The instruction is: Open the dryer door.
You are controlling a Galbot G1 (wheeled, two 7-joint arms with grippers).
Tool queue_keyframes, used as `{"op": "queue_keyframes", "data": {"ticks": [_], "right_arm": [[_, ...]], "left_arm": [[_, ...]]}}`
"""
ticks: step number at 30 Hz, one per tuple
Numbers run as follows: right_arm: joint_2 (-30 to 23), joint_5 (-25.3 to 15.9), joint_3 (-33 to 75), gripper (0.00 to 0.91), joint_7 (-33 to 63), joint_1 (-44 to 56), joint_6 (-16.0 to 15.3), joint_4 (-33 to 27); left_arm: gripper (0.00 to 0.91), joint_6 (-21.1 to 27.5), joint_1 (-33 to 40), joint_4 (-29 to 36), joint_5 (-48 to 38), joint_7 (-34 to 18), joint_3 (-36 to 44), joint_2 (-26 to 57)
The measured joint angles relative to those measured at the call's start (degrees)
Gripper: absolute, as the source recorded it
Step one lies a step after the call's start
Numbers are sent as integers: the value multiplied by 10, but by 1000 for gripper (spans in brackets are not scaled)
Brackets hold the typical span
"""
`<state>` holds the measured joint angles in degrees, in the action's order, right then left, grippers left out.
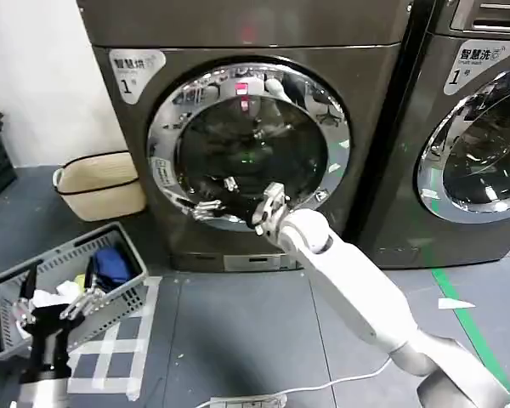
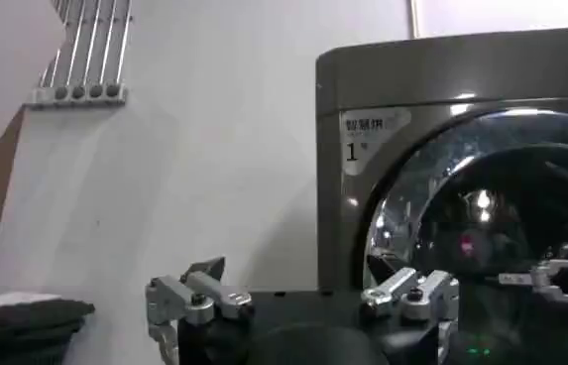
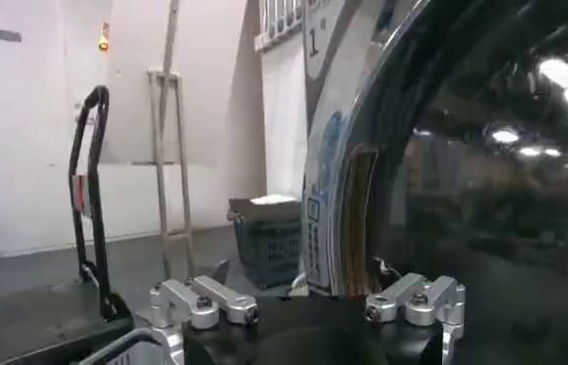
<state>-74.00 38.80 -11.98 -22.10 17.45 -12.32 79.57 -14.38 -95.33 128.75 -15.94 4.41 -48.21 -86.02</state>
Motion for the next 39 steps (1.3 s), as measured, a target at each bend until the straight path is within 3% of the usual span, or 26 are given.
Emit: {"op": "queue_keyframes", "data": {"ticks": [39], "right_arm": [[-66,3,-51,907,-38,-96,17,-129]], "left_arm": [[907,-5,-13,8,0,2,1,-1]]}}
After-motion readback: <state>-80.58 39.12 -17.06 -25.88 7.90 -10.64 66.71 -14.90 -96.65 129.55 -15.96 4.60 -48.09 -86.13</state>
